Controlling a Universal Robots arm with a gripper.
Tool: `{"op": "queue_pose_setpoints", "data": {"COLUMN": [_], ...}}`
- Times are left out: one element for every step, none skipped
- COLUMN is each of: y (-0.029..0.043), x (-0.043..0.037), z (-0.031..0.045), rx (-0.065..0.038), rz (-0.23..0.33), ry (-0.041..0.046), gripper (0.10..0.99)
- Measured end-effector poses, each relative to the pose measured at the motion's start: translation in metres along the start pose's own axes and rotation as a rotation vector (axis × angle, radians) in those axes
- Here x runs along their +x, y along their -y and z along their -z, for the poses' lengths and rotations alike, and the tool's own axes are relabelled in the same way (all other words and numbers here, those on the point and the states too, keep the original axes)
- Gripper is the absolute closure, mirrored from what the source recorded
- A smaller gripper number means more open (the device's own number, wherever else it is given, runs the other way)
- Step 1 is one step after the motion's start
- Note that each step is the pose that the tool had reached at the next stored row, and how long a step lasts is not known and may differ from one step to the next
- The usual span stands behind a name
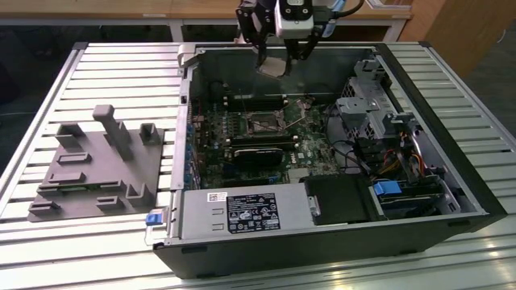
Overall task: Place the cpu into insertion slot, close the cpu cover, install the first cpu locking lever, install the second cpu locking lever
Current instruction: 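Place the cpu into insertion slot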
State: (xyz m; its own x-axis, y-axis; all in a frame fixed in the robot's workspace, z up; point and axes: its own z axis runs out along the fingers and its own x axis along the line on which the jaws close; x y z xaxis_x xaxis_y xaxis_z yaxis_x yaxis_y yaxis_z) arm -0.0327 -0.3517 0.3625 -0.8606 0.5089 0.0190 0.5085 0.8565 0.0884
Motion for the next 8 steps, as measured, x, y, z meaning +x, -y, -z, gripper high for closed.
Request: {"op": "queue_pose_setpoints", "data": {"y": [0.0, 0.0, 0.0, 0.0001, 0.0001, 0.0001, 0.0001, 0.0002], "x": [0.0, 0.0, 0.0, 0.0, 0.0, -0.0001, 0.0, 0.0], "z": [-0.0002, -0.0004, -0.0005, -0.0008, -0.001, -0.0013, -0.0016, -0.0019], "rx": [0.0, -0.001, -0.001, -0.001, -0.001, -0.001, -0.001, -0.001], "rz": [-0.015, -0.031, -0.047, -0.062, -0.074, -0.082, -0.088, -0.093], "ry": [0.0014, 0.0027, 0.0042, 0.0056, 0.0067, 0.0074, 0.0081, 0.0088], "gripper": [0.545, 0.545, 0.545, 0.545, 0.545, 0.545, 0.545, 0.545]}}
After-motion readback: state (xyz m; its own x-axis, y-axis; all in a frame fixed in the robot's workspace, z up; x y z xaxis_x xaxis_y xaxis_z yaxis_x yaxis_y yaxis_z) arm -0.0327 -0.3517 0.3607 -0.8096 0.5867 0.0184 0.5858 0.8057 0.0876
